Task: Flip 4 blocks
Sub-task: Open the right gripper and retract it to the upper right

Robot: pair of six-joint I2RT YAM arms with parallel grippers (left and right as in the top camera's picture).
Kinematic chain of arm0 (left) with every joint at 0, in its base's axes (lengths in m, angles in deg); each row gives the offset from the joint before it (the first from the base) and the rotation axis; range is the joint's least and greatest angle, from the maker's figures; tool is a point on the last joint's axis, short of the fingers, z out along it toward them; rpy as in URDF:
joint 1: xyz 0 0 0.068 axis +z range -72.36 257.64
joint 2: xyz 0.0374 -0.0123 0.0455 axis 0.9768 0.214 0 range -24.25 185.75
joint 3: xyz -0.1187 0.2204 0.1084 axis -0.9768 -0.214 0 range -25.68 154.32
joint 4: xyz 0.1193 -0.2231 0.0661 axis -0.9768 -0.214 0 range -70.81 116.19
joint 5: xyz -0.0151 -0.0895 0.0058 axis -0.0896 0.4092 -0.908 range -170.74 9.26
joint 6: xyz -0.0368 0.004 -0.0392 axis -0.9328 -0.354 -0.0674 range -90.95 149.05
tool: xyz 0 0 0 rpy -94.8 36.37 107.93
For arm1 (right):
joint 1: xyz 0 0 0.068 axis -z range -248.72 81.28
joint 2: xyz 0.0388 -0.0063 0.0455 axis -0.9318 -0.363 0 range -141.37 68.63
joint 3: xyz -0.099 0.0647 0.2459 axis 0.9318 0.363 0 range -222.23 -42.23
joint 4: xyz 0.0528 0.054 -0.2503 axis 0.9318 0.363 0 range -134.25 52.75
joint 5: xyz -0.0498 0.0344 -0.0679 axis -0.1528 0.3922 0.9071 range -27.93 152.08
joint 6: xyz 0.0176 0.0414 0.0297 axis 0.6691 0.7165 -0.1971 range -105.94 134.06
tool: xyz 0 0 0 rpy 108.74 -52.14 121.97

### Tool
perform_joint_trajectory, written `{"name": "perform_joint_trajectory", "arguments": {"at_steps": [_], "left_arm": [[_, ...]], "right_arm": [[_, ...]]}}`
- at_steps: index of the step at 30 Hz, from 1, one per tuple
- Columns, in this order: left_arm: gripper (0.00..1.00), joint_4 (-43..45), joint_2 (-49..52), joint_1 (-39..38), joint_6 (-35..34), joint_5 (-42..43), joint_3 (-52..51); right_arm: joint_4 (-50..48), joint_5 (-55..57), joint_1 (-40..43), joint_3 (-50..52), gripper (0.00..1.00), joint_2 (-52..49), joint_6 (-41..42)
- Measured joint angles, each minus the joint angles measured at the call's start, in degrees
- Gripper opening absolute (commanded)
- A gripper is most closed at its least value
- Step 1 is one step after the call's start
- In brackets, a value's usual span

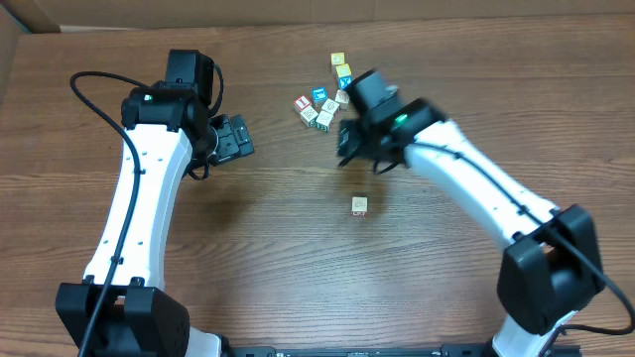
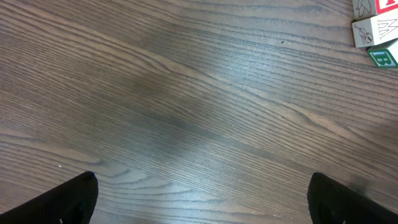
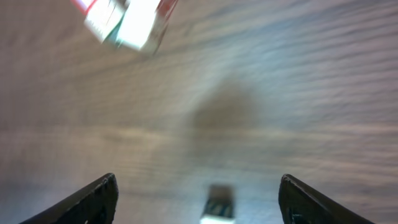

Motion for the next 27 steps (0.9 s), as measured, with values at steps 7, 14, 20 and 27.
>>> {"name": "perform_joint_trajectory", "arguments": {"at_steps": [7,14,20,27], "left_arm": [[1.00,0.0,0.0,0.0,0.0,0.0,0.0],[0.72,9.8,0.0,0.0,-0.3,0.9,-0.1],[0.10,16.2,0.3,-1.0,0.5,12.2,-0.1],[0.04,11.1,4.3,-8.8,0.8,14.1,3.9]], "right_arm": [[1.8,-1.6,12.9,0.0,1.00,0.0,-1.5],[1.6,-2.2,19.6,0.0,1.00,0.0,-1.9],[1.5,-2.2,21.9,0.0,1.00,0.0,-1.9],[1.5,-2.3,21.8,0.0,1.00,0.0,-2.0]]}}
